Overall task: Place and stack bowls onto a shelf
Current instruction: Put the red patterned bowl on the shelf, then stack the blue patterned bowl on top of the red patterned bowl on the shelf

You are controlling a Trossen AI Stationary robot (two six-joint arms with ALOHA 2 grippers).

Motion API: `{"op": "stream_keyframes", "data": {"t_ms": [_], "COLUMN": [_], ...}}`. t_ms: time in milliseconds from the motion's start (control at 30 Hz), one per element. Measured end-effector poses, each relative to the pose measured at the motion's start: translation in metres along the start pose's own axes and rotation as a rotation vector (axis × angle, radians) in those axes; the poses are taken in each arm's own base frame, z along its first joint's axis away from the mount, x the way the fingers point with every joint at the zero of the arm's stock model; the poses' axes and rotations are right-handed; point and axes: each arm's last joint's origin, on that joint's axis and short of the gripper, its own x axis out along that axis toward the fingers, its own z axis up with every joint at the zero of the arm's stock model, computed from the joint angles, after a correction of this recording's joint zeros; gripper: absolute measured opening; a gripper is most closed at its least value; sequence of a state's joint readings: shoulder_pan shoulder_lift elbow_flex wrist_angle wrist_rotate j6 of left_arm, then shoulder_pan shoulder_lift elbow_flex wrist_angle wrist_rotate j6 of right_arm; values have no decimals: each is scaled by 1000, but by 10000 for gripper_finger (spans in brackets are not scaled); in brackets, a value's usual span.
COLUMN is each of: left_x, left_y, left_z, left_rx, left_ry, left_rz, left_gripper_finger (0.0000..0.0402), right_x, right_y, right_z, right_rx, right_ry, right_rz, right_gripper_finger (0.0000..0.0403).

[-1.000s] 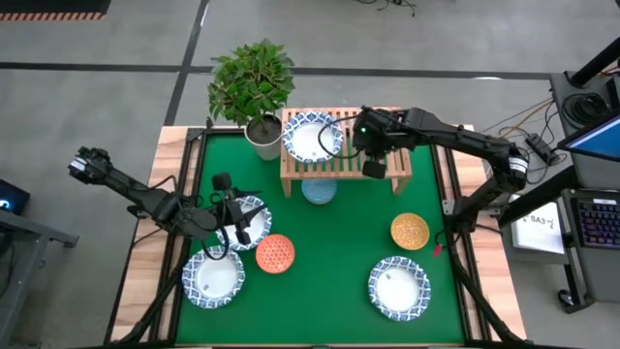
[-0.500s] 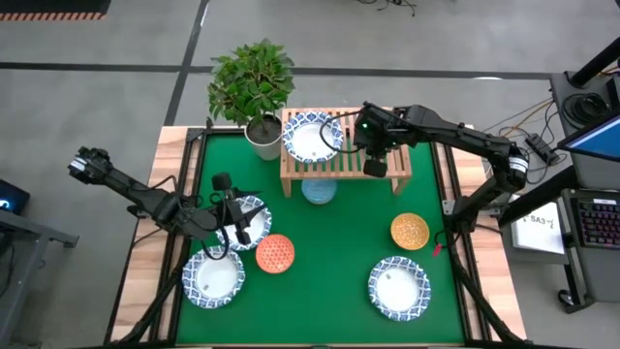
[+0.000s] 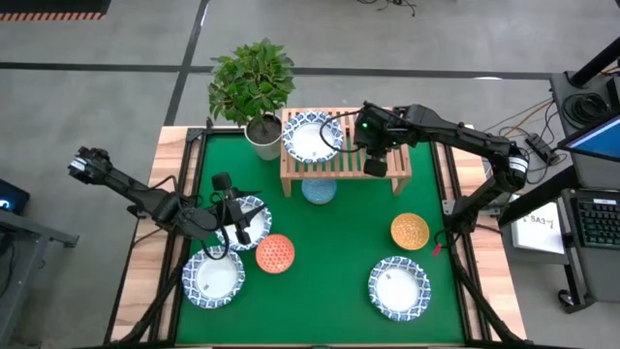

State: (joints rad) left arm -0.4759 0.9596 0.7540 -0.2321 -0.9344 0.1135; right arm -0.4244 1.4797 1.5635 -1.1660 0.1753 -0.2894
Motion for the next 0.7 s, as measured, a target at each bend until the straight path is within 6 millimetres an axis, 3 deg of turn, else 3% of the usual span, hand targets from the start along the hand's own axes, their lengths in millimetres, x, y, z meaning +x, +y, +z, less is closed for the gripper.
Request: {"op": "stream_keyframes", "data": {"t_ms": [567, 700], "left_x": [0, 0], "left_y": [0, 0], "left_z": [0, 0], "left_rx": [0, 0], "left_ry": [0, -1], "left_rz": [0, 0], "left_gripper_finger": [155, 155], "right_x": [5, 2], "right_y": [-1, -2], "right_z": [6, 6], "right_rx": [22, 25], "right_ry": [-30, -37], "right_rz": [-22, -23], "right_gripper_finger": [155, 171]}}
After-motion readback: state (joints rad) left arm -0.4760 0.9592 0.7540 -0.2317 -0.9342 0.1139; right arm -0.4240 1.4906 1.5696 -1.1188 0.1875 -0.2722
